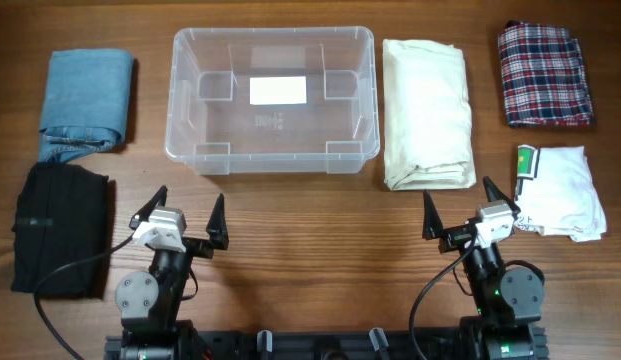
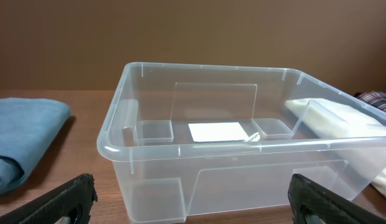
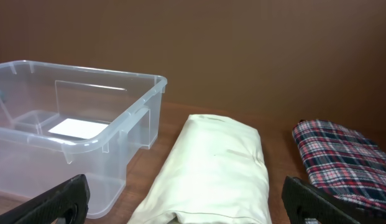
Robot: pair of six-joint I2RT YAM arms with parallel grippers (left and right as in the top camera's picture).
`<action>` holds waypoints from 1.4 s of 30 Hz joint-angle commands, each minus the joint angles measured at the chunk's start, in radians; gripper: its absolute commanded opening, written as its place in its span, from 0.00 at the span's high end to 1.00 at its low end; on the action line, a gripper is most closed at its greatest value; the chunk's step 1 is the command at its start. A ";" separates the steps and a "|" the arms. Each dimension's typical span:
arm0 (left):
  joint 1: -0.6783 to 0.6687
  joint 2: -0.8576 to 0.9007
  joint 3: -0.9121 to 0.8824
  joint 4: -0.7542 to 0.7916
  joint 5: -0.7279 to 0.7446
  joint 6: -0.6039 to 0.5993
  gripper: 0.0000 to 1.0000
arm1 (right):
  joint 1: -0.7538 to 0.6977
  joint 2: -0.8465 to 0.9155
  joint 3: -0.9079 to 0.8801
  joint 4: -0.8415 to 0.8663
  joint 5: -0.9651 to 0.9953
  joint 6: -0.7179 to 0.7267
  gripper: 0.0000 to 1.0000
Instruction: Pack container
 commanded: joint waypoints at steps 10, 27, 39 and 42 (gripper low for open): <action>-0.006 -0.005 -0.006 -0.002 -0.006 0.012 0.00 | -0.004 -0.011 -0.002 0.003 0.014 -0.006 0.00; -0.005 -0.005 -0.006 -0.002 -0.006 0.012 0.00 | -0.079 0.369 0.296 0.167 -0.017 -0.033 0.00; -0.006 -0.005 -0.006 -0.002 -0.006 0.012 0.00 | -0.315 1.602 1.255 -0.235 -0.709 -0.025 0.00; -0.005 -0.005 -0.006 -0.002 -0.006 0.012 0.00 | -0.347 1.648 1.254 -0.246 -0.697 0.090 0.00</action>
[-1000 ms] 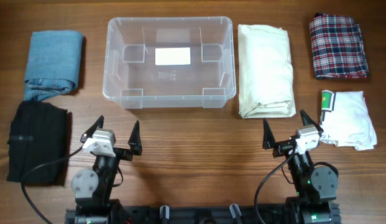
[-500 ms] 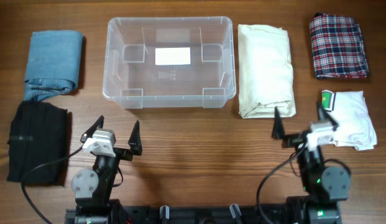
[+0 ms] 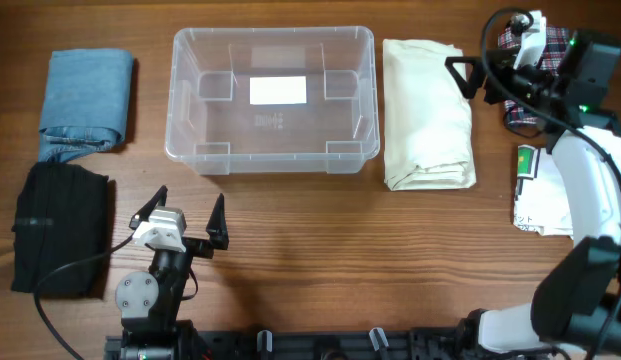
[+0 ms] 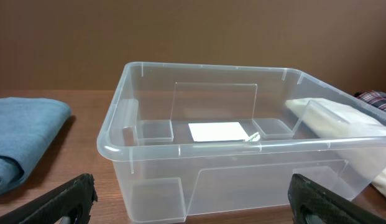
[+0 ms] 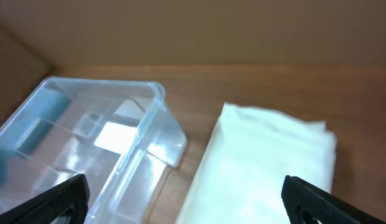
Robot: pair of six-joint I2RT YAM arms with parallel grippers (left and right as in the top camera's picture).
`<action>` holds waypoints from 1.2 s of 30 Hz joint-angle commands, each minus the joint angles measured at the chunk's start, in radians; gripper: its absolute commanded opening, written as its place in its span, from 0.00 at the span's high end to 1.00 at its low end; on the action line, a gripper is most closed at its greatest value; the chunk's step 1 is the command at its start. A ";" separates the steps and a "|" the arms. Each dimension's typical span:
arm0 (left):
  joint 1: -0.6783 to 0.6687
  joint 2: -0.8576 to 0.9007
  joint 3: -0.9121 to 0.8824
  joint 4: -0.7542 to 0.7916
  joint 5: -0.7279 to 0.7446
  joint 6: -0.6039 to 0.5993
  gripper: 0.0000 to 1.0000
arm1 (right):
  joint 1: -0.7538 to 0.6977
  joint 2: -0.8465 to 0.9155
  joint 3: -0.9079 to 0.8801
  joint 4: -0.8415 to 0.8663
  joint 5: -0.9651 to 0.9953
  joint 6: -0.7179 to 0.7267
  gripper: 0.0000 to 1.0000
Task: Pack container
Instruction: 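Reach the right gripper to the folded cream cloth and grasp it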
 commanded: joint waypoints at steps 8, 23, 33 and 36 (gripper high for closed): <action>-0.006 -0.005 -0.006 -0.001 -0.006 0.012 0.00 | -0.040 0.223 0.030 0.002 0.114 -0.009 0.00; -0.005 -0.005 -0.006 -0.001 -0.006 0.012 0.00 | -0.079 0.507 0.030 -0.059 0.124 -0.175 0.00; -0.005 -0.005 -0.006 -0.001 -0.006 0.012 0.00 | -0.027 0.595 0.030 -0.021 -0.017 -0.140 0.05; -0.005 -0.005 -0.006 -0.001 -0.006 0.012 0.00 | -0.016 0.595 0.030 -0.016 -0.058 -0.137 0.28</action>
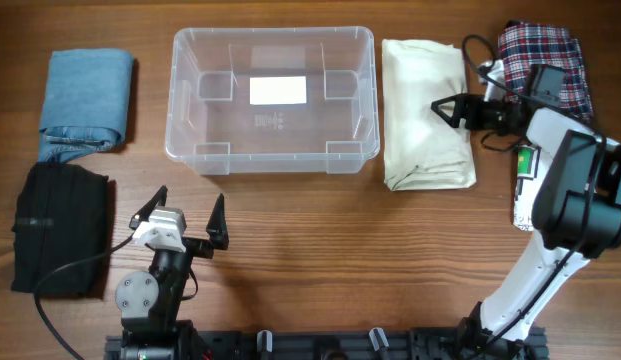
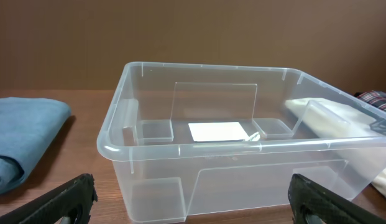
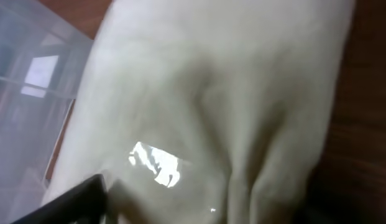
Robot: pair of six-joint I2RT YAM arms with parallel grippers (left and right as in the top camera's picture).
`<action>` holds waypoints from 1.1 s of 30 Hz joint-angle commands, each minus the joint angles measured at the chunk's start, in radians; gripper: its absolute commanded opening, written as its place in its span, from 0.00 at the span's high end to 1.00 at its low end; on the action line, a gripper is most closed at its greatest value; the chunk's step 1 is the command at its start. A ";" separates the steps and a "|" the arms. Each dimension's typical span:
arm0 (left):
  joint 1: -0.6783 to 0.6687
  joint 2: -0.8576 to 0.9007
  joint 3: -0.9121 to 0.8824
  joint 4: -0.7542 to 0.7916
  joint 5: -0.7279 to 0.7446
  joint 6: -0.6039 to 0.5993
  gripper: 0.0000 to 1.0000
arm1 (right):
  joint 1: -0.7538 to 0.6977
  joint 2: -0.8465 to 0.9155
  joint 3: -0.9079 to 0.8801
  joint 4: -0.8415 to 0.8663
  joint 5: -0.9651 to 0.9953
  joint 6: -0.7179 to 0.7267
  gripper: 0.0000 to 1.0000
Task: Pack container
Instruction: 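Reach the right gripper to the folded cream cloth and grasp it, then carry the cream cloth into the clear box and release it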
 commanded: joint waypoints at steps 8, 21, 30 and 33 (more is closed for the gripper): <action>-0.005 -0.005 -0.006 -0.001 -0.006 0.012 0.00 | 0.018 0.052 -0.016 -0.016 -0.076 0.134 0.96; -0.006 -0.005 -0.006 -0.001 -0.006 0.012 0.00 | 0.027 -0.459 0.061 -0.124 0.189 0.045 0.96; -0.005 -0.005 -0.006 -0.001 -0.006 0.012 0.00 | 0.263 -0.764 0.061 -0.104 0.401 -0.323 0.96; -0.006 -0.005 -0.006 -0.001 -0.006 0.012 0.00 | 0.383 -0.801 0.061 -0.029 0.579 -0.347 0.96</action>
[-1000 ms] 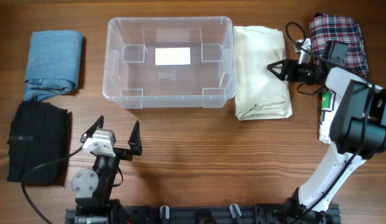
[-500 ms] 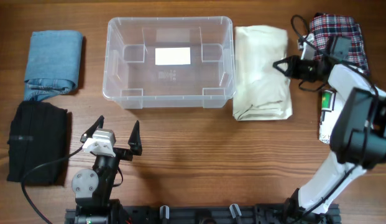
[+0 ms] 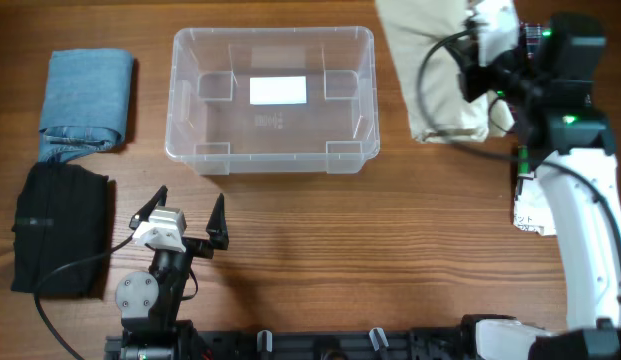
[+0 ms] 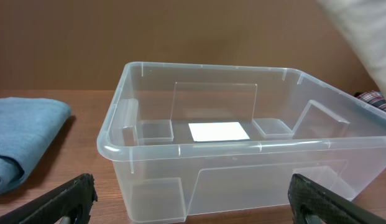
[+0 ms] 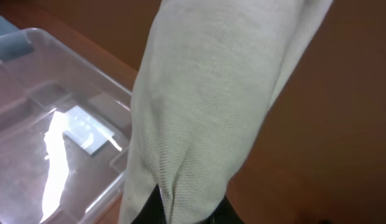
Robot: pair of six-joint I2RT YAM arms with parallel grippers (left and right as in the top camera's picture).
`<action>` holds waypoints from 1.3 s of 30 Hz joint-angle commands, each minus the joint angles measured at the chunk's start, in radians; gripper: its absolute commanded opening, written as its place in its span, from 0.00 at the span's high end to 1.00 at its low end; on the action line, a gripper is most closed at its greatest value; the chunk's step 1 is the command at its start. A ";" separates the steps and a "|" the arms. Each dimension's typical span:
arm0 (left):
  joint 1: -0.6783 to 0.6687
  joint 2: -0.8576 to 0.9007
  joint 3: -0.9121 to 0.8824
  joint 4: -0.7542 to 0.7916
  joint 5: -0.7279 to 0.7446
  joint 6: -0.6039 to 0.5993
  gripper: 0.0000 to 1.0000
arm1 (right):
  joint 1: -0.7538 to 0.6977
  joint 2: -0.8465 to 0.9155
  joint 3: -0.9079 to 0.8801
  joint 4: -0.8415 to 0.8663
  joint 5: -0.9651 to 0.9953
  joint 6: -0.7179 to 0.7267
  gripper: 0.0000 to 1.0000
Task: Pack container
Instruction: 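Carry the cream cloth into the clear box and release it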
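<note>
The clear plastic container stands at the back middle of the table, with only a white label on its floor. My right gripper is shut on the folded cream cloth, held in the air to the right of the container; the cloth hangs down in front of the right wrist camera and hides the jaws. My left gripper rests open near the front edge, facing the container, with nothing between its fingers.
A folded blue denim piece lies left of the container, a black garment in front of it. At the right, a white garment with a green tag lies on the table. The right arm covers the far right corner.
My right gripper was open down on the cream cloth lying right of the container. Now it is shut on the cloth and holds it lifted off the table. The left arm is unchanged.
Both grippers rested open at the front edge, all garments lying flat. The right arm then stood over the far right corner, then lay down on the cream cloth. Now the cloth hangs from the right gripper beside the container.
</note>
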 commanded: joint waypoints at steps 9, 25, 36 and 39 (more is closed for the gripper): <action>-0.005 -0.005 -0.006 -0.001 -0.006 0.012 0.00 | 0.368 0.001 0.043 0.249 0.261 -0.157 0.96; -0.005 -0.005 -0.006 -0.001 -0.006 0.012 0.00 | 0.603 0.365 0.043 0.636 0.385 -0.739 0.96; -0.006 -0.005 -0.006 -0.001 -0.006 0.012 0.00 | 0.616 0.547 0.043 0.756 0.426 -1.084 0.96; -0.005 -0.005 -0.006 -0.001 -0.006 0.012 0.00 | 0.615 0.625 0.043 0.848 0.447 -1.121 0.96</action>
